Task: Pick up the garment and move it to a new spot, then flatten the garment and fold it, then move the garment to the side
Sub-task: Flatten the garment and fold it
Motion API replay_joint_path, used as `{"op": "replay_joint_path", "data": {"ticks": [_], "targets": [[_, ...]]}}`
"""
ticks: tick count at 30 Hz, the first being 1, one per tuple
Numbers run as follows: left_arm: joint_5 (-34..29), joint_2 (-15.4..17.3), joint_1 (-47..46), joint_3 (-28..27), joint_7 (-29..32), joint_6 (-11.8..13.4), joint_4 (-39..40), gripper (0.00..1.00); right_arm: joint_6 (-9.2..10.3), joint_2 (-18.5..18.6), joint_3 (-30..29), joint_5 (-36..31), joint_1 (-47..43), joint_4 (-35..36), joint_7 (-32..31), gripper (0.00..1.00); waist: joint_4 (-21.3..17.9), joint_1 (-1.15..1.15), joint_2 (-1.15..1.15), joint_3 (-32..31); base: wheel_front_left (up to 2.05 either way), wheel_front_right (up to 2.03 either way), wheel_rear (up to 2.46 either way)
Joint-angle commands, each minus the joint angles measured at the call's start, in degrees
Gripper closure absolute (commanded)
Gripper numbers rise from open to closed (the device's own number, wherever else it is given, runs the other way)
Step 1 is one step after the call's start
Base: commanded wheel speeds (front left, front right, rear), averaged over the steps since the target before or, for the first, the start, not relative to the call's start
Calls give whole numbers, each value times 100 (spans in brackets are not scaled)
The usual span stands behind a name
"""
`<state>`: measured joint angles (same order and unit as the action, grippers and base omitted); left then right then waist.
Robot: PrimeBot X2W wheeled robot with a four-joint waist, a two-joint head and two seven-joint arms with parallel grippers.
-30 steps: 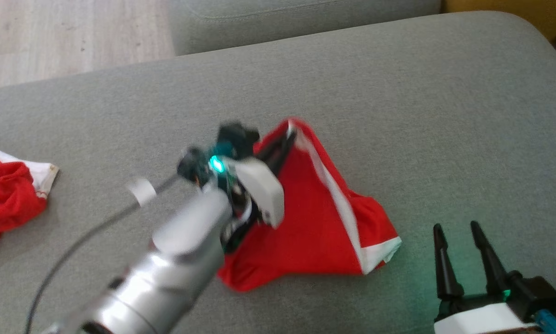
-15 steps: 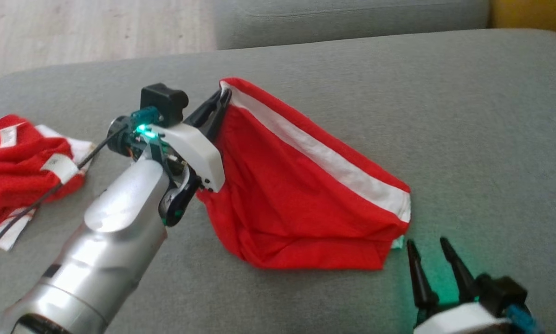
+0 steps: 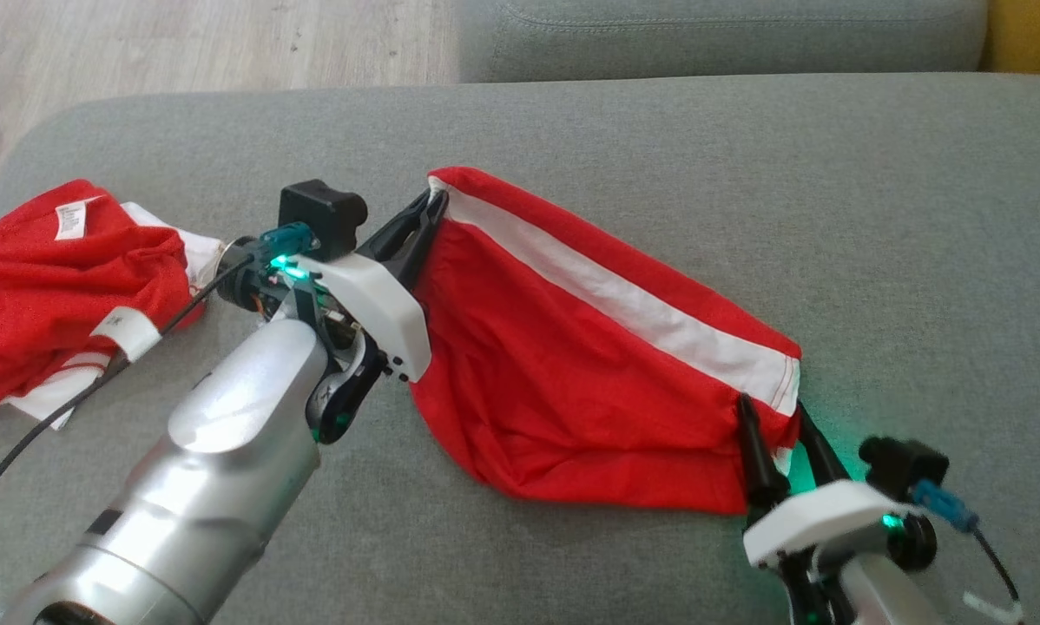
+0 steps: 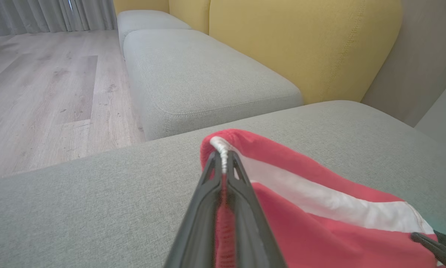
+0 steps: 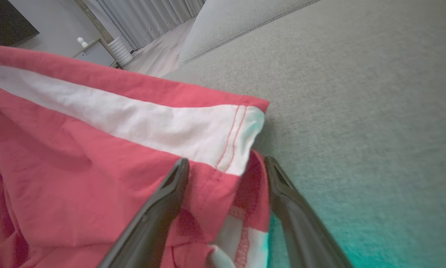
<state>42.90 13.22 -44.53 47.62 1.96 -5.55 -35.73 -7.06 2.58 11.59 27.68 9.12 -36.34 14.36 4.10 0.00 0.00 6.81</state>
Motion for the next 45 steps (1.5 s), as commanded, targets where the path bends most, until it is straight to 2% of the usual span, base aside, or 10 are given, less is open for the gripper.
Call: {"op": "replay_joint_path", "data": {"ticks": [1,12,14,15,17,20,28,32,38,45], "targets": [[32,131,-236,-190,-11,5,159,100,-43,41,176,92,262,92,63,0,9,0,0,4,0,0,0],[86,156,-169,-136,-39,-17,164,100,-43,333,599,603,711,-150,63,0,62,0,0,10,0,0,0],[92,166,-169,-136,-46,-15,166,100,-43,385,677,663,745,-158,63,20,70,0,0,21,0,0,0],[98,170,-170,-137,-49,-13,168,100,-43,412,718,680,762,-162,63,44,72,0,0,29,0,0,0],[104,178,-169,-138,-59,-9,168,100,-43,473,765,664,793,-135,63,71,77,0,0,39,0,0,0],[121,185,-154,-137,-75,-6,156,100,-43,528,735,629,802,-56,63,100,75,0,0,40,0,0,0],[165,258,-215,-302,-465,-10,252,100,-43,698,281,438,842,619,63,100,-8,0,0,-19,0,0,0],[264,322,-510,-484,-712,-78,522,100,-43,1019,-31,407,1238,1091,63,100,-139,0,0,87,0,0,0],[155,349,-1725,-875,-1167,-111,550,100,-43,1722,-378,316,3043,1410,-281,100,-399,0,0,678,0,0,0],[-189,-14,-3439,-1389,-1660,-126,37,100,-43,2109,-602,190,5336,1188,-279,100,-520,0,0,1367,0,0,0]]}}
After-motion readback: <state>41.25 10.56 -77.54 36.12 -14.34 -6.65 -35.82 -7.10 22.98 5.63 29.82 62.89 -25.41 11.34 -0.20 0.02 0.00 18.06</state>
